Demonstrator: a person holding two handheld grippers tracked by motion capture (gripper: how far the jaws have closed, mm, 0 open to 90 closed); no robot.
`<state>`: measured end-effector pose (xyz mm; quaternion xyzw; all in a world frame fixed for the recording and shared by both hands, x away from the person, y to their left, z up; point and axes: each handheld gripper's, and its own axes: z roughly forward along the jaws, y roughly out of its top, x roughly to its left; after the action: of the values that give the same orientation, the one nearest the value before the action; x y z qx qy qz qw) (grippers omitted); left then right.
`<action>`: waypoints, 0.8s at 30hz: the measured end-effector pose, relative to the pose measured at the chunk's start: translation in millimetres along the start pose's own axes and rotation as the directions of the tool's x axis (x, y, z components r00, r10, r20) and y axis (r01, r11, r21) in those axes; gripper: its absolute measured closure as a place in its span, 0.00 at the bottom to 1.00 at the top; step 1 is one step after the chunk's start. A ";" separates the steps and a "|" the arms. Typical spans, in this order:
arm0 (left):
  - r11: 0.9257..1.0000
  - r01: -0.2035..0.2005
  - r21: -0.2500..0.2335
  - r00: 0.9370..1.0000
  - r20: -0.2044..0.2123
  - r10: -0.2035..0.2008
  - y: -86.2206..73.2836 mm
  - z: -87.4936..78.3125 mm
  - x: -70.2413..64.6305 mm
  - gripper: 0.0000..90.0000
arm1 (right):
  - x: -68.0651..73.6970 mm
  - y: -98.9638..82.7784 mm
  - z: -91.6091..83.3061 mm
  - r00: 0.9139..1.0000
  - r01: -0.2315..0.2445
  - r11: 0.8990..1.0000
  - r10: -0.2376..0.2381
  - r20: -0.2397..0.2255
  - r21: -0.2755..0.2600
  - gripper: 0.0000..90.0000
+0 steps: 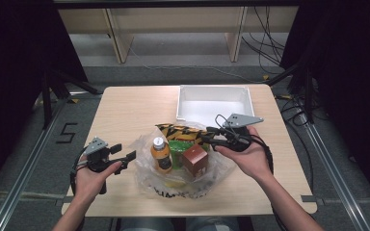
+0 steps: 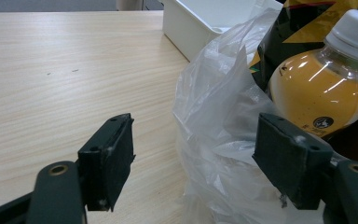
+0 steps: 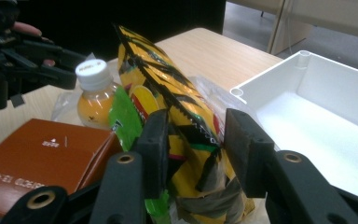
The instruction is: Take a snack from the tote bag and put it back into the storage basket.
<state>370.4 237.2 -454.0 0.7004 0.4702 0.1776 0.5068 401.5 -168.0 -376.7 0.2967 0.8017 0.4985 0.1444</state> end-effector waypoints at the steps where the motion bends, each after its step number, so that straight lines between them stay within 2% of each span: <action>1: 1.000 0.001 0.001 1.000 0.000 -0.001 -0.1 0.1 0.0 0.31 | 2.0 -0.9 1.5 1.000 -0.015 1.000 0.015 0.008 -0.004 0.67; 2: 1.000 -0.002 0.000 1.000 -0.001 0.002 -0.1 0.3 0.0 0.31 | 0.2 -1.4 3.1 1.000 0.004 1.000 -0.004 0.013 -0.015 0.67; 3: 1.000 -0.008 0.000 1.000 -0.002 0.008 -0.2 0.5 0.0 0.31 | 0.4 -1.2 1.9 1.000 -0.009 1.000 0.009 0.003 0.016 0.67; 6: 1.000 -0.013 0.009 1.000 0.002 0.013 -1.4 1.8 -0.7 0.31 | 1.5 -1.5 4.0 1.000 -0.010 1.000 0.010 0.002 0.023 0.70; 7: 1.000 -0.012 0.008 1.000 0.001 0.012 -1.6 2.4 -1.3 0.31 | 1.1 -1.5 6.4 1.000 0.006 1.000 -0.006 0.005 0.006 0.71; 8: 1.000 -0.015 0.010 1.000 0.002 0.015 -1.7 2.6 -1.6 0.31 | 1.8 -1.0 5.9 1.000 0.009 1.000 -0.009 0.005 0.020 0.73; 9: 1.000 -0.016 0.011 1.000 0.002 0.016 -1.8 2.7 -1.9 0.31 | 0.0 -0.1 5.7 0.999 0.048 0.999 -0.048 0.014 0.023 0.76; 11: 1.000 -0.017 0.011 1.000 0.003 0.017 -1.9 2.7 -2.5 0.31 | 1.3 0.2 6.4 0.999 0.035 0.999 -0.035 0.009 0.025 0.81; 14: 1.000 -0.016 0.013 1.000 0.004 0.016 -2.4 3.1 -2.9 0.31 | 0.1 1.1 6.0 0.998 0.061 0.998 -0.061 0.020 0.013 0.87; 16: 1.000 -0.018 0.017 1.000 0.004 0.018 -3.3 4.0 -3.1 0.31 | 0.9 0.8 6.6 0.999 0.032 0.999 -0.032 0.000 0.011 0.92; 17: 1.000 -0.019 0.018 1.000 0.009 0.019 -3.7 4.6 -3.2 0.31 | 2.0 0.6 5.9 1.000 0.017 1.000 -0.017 0.009 0.013 0.94; 19: 1.000 -0.020 0.023 1.000 0.008 0.020 -4.3 5.2 -4.2 0.31 | 0.4 -0.1 7.6 0.999 0.034 0.999 -0.033 -0.018 0.008 0.98; 21: 0.999 -0.027 0.027 1.000 0.009 0.027 -4.5 5.5 -4.4 0.31 | 1.7 -1.3 6.6 0.999 0.029 0.999 -0.029 -0.015 0.016 0.99; 22: 0.999 -0.024 0.027 1.000 0.009 0.024 -4.8 5.9 -4.8 0.31 | 1.8 -1.5 6.6 0.999 0.034 0.999 -0.034 -0.017 0.015 1.00; 23: 0.999 -0.024 0.028 1.000 0.007 0.024 -5.0 6.1 -4.9 0.31 | 0.6 -1.9 7.9 0.998 0.058 0.998 -0.058 -0.011 -0.011 1.00; 24: 0.999 -0.027 0.027 1.000 0.014 0.026 -5.3 6.8 -4.5 0.31 | 0.7 -1.8 7.5 0.998 0.058 0.998 -0.058 -0.019 -0.004 1.00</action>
<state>370.6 230.0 -460.5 0.7146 0.4598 0.1729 0.4981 404.3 -162.8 -381.7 0.2682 0.8105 0.4980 0.1519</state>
